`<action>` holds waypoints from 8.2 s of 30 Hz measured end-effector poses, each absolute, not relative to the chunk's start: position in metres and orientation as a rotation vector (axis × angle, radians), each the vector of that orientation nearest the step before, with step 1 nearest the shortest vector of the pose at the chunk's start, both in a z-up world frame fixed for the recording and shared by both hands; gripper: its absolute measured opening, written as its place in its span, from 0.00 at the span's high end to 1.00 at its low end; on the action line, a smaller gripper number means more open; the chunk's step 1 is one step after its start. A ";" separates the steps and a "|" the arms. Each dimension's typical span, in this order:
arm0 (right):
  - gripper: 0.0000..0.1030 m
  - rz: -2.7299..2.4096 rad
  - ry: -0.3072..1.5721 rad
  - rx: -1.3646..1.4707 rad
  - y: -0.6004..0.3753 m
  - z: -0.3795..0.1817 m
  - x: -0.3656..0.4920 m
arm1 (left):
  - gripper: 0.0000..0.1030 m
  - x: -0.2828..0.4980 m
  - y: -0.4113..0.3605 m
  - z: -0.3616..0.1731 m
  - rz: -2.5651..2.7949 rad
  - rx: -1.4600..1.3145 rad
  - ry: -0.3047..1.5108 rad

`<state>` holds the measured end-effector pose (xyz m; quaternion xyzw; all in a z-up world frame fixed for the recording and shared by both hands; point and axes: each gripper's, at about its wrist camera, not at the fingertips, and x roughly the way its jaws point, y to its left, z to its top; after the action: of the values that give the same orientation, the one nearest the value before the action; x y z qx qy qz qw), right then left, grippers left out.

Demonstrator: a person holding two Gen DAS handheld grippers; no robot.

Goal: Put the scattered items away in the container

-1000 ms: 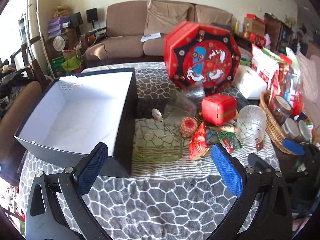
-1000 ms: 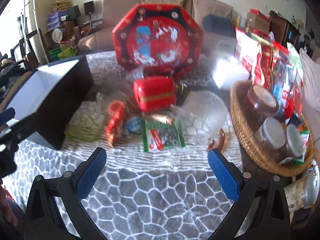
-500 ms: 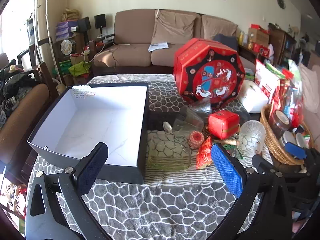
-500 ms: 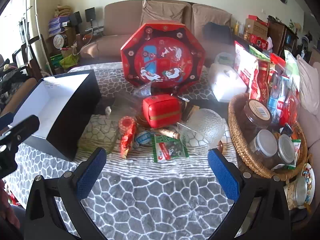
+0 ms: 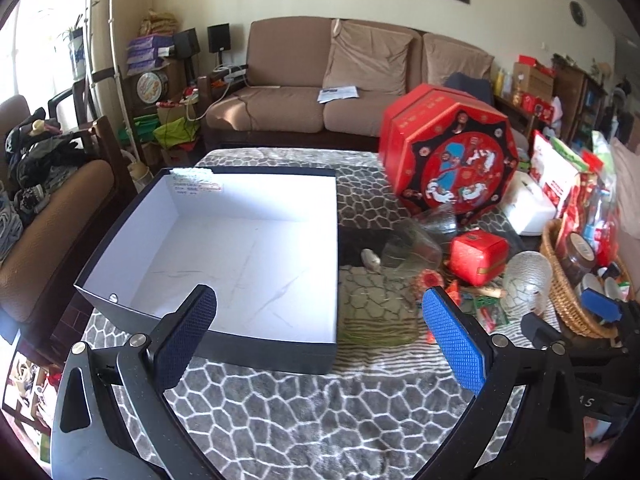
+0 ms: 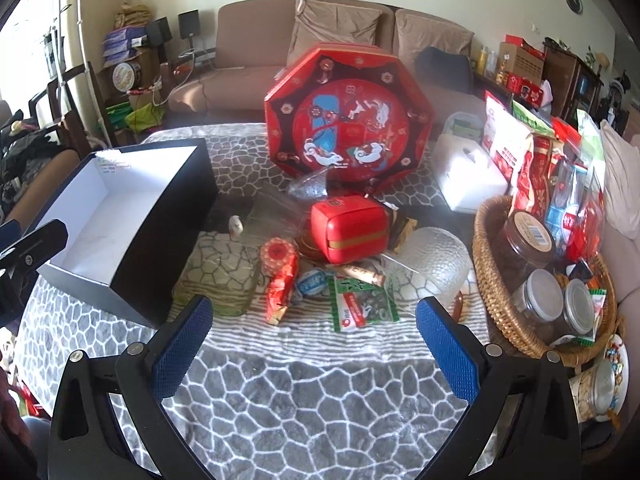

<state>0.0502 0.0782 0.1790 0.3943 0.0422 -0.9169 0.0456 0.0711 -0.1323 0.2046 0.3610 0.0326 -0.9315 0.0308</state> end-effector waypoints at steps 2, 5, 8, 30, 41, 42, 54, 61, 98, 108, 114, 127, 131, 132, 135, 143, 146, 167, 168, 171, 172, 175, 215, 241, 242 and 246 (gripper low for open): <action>0.00 -2.797 0.131 1.198 0.073 0.180 0.049 | 0.00 0.071 -0.140 0.203 -2.861 1.112 0.100; 0.00 -2.788 0.124 1.192 0.065 0.181 0.047 | 0.00 0.070 -0.149 0.199 -2.852 1.119 0.107; 0.00 -2.781 0.116 1.185 0.057 0.183 0.046 | 0.00 0.071 -0.158 0.195 -2.836 1.126 0.110; 0.00 -2.769 0.084 1.258 0.078 0.158 0.032 | 0.00 0.060 -0.139 0.172 -2.892 1.201 0.060; 0.00 -2.861 0.003 1.365 0.178 0.132 0.022 | 0.00 0.039 -0.055 0.155 -3.015 1.287 0.016; 0.00 -2.864 -0.009 1.381 0.187 0.127 0.021 | 0.00 0.038 -0.048 0.153 -3.024 1.296 0.016; 0.17 -2.778 -0.215 1.464 0.233 0.074 0.010 | 0.06 0.009 0.078 0.117 -3.306 1.313 -0.248; 0.20 -2.734 -0.276 1.492 0.242 0.054 -0.005 | 0.12 -0.014 0.097 0.099 -3.344 1.360 -0.312; 0.48 -2.722 -0.519 1.426 0.287 0.045 -0.008 | 0.84 -0.055 0.140 0.070 -3.391 1.440 -0.596; 0.51 -2.651 -0.649 1.402 0.322 0.080 0.026 | 0.85 -0.029 0.128 0.087 -3.384 1.613 -0.409; 0.49 -2.626 -0.658 1.398 0.323 0.090 0.014 | 0.86 -0.038 0.139 0.076 -3.267 1.699 -0.455; 0.48 -2.735 -0.286 1.426 0.318 0.079 0.021 | 0.83 -0.069 0.152 0.061 -3.143 1.774 -0.536; 0.65 -2.751 -0.404 1.453 0.319 0.054 -0.002 | 0.83 -0.070 0.151 0.060 -3.143 1.784 -0.498; 0.69 -2.747 -0.445 1.464 0.320 0.047 -0.006 | 0.82 -0.070 0.152 0.060 -3.146 1.788 -0.494; 0.88 -2.763 -0.537 1.415 0.320 0.043 -0.011 | 0.79 -0.071 0.155 0.055 -3.143 1.826 -0.450; 0.91 -2.765 -0.454 1.349 0.304 0.065 0.004 | 0.87 -0.062 0.136 0.064 -3.156 1.816 -0.359; 0.89 -2.782 -0.390 1.239 0.290 0.090 0.017 | 0.87 -0.050 0.128 0.080 -3.178 1.768 -0.395; 0.87 -2.630 -0.334 0.982 0.137 0.249 0.018 | 0.87 0.001 -0.070 0.210 -3.251 1.470 0.104; 0.87 -2.623 -0.313 0.973 0.119 0.256 0.015 | 0.87 0.001 -0.086 0.216 -3.236 1.447 0.124; 0.87 -2.584 -0.257 0.956 0.068 0.271 0.003 | 0.87 -0.001 -0.141 0.230 -3.192 1.389 0.240; 0.87 -2.561 -0.243 0.955 0.047 0.274 -0.005 | 0.87 -0.003 -0.157 0.233 -3.175 1.375 0.265; 0.87 -2.487 -0.229 0.974 -0.007 0.277 -0.029 | 0.87 -0.013 -0.212 0.241 -3.106 1.335 0.287; 0.70 -2.250 0.082 1.388 -0.117 0.149 -0.196 | 0.79 -0.213 -0.252 0.051 -2.598 2.023 0.107; 0.62 -2.300 0.035 1.362 -0.066 0.155 -0.174 | 0.64 -0.211 -0.233 0.060 -2.579 2.026 -0.025; 0.61 -2.297 0.040 1.358 -0.068 0.155 -0.172 | 0.62 -0.208 -0.235 0.056 -2.557 2.032 -0.054; 0.60 -2.292 0.062 1.348 -0.075 0.157 -0.166 | 0.62 -0.198 -0.244 0.056 -2.586 2.023 0.031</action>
<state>-0.1658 -0.0750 0.1568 0.4921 0.0225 -0.8368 0.2389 -0.1981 -0.2443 0.0562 0.6146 0.0096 -0.7856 -0.0711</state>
